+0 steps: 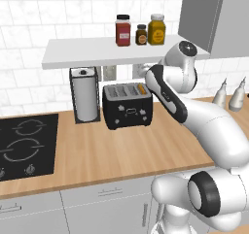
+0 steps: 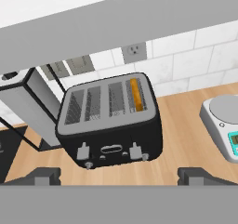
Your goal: Start the toaster. Once the lever pops up, take the bread to the plate on the dining counter.
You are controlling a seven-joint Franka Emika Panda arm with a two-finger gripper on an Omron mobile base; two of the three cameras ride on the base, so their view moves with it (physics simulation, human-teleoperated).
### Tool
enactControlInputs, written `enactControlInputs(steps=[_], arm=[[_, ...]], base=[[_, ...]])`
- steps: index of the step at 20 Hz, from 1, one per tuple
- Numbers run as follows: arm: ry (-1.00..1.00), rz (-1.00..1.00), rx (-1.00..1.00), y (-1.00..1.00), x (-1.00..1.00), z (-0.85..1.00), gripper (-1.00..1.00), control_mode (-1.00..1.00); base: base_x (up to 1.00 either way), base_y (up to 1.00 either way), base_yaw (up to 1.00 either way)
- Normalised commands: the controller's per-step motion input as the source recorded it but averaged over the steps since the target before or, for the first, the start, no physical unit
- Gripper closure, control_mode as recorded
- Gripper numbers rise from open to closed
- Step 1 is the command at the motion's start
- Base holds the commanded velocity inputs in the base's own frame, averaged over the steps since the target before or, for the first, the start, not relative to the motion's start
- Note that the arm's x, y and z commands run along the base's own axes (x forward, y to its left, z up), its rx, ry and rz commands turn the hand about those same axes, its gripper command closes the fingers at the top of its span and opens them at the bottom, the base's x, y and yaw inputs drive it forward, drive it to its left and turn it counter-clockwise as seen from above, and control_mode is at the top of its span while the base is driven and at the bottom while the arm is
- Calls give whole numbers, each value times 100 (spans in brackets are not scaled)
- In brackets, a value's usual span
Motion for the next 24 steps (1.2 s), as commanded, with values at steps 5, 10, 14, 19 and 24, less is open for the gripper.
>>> enactControlInputs(steps=[5, 10, 14, 19, 24], arm=[[0, 0, 0, 0, 0, 0, -100, -100], [0, 0, 0, 0, 0, 0, -100, -100], [0, 0, 0, 0, 0, 0, -100, -100], [0, 0, 0, 0, 0, 0, -100, -100], [0, 0, 0, 0, 0, 0, -100, -100]], base=[[0, 0, 0], [0, 0, 0], [0, 0, 0], [0, 0, 0], [0, 0, 0]])
